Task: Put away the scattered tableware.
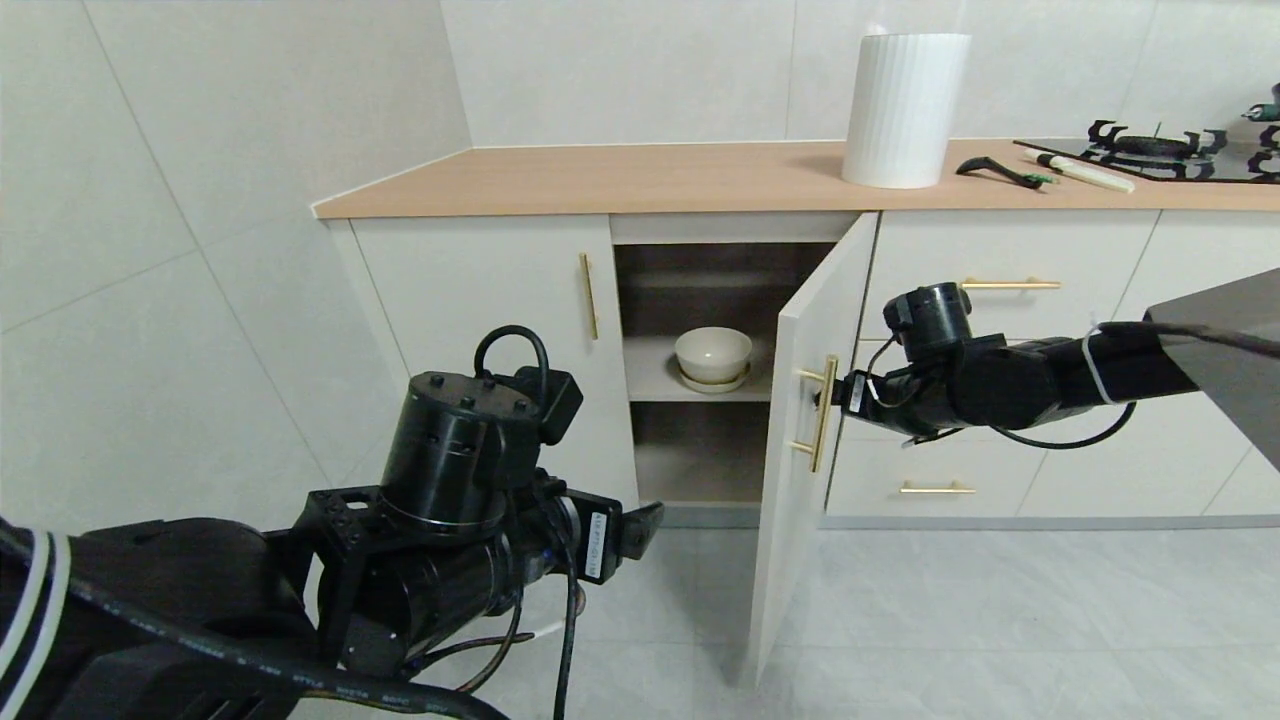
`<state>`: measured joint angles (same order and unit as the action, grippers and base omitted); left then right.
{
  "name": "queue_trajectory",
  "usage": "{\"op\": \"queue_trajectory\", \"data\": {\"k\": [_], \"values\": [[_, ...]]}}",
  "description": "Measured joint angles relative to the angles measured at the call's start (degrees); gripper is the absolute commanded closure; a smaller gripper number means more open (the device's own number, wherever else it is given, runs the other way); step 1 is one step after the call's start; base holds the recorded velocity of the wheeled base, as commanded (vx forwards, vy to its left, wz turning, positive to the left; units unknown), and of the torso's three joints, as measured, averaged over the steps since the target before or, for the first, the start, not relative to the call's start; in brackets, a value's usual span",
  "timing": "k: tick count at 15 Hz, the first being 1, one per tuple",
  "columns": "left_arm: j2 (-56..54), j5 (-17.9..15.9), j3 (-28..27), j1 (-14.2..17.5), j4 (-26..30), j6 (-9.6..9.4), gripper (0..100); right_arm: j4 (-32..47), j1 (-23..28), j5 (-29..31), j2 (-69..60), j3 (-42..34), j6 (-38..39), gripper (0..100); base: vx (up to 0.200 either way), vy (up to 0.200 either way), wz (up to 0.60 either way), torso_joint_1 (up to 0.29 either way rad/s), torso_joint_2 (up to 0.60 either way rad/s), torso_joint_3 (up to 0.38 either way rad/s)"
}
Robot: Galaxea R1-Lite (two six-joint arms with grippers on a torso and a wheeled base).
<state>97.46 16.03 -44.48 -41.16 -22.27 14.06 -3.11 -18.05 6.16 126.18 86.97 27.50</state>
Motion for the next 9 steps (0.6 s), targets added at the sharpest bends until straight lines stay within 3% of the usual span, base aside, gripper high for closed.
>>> {"op": "queue_trajectory", "data": {"k": [1,8,9], "values": [[0.0,0.48,0.0,0.09,0.0,-0.18,0,-0.96,0.04,0.0,0.72,0.18,0.06,0,0.0,0.0,0.0,0.0,0.0,0.0],[-0.09,0.59,0.02,0.21,-0.13,-0.13,0,-3.29,-0.94,0.11,4.74,1.95,0.16,0,0.2,0.0,0.0,0.003,0.0,0.0],[-0.2,0.69,-0.06,0.17,-0.17,-0.18,0,-3.51,-1.1,0.09,5.12,2.12,0.33,0,0.0,0.0,0.0,0.0,0.0,0.0]]}}
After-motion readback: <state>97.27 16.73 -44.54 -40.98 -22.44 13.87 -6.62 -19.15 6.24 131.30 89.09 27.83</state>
